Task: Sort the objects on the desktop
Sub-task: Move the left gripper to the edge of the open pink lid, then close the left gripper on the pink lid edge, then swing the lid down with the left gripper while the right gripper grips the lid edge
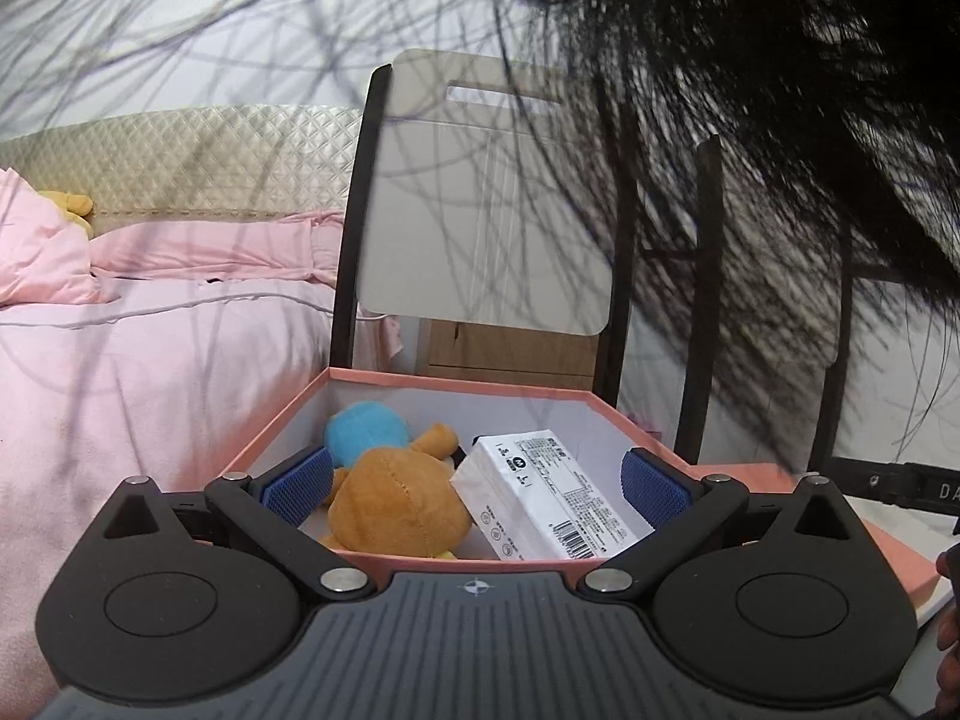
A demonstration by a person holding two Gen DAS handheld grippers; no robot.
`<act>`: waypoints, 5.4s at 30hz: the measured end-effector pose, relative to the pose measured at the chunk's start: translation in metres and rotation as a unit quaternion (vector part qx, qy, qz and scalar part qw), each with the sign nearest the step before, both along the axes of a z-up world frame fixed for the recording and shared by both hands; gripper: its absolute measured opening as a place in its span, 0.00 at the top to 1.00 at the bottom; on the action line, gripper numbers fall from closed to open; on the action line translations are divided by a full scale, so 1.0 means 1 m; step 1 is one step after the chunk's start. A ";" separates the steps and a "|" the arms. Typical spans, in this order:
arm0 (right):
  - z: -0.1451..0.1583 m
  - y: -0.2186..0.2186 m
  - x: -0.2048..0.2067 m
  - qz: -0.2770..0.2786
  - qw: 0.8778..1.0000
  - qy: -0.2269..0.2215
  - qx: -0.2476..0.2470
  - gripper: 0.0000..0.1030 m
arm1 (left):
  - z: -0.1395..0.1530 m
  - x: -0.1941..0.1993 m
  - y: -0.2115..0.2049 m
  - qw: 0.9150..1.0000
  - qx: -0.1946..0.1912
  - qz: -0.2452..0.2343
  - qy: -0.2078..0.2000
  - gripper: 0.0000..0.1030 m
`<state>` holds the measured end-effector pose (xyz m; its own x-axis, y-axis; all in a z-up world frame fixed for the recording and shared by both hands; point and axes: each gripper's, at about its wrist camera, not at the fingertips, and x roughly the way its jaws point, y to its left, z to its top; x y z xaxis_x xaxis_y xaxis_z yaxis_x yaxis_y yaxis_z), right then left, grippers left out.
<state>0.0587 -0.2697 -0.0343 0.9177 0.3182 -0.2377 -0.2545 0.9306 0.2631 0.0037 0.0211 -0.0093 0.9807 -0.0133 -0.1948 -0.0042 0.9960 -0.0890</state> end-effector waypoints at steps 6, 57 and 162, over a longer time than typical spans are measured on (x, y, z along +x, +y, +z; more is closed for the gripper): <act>-0.001 0.003 0.001 0.005 1.000 0.003 0.002 0.00 | -0.002 0.005 -0.001 1.000 0.000 0.000 0.005 0.00; 0.009 -0.113 -0.065 -0.045 0.993 -0.046 0.101 0.00 | -0.181 0.122 -0.138 0.769 -0.532 -0.121 0.335 0.14; 0.034 -0.244 -0.107 0.029 0.957 0.131 0.257 0.43 | -0.062 0.011 -0.038 0.758 -0.531 -0.331 0.184 0.57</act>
<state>-0.0480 -0.5133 -0.0003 0.8252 0.5033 -0.2563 -0.1637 0.6475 0.7442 0.0150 -0.0172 -0.0715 0.5729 -0.8195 0.0109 0.2453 0.1587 -0.9564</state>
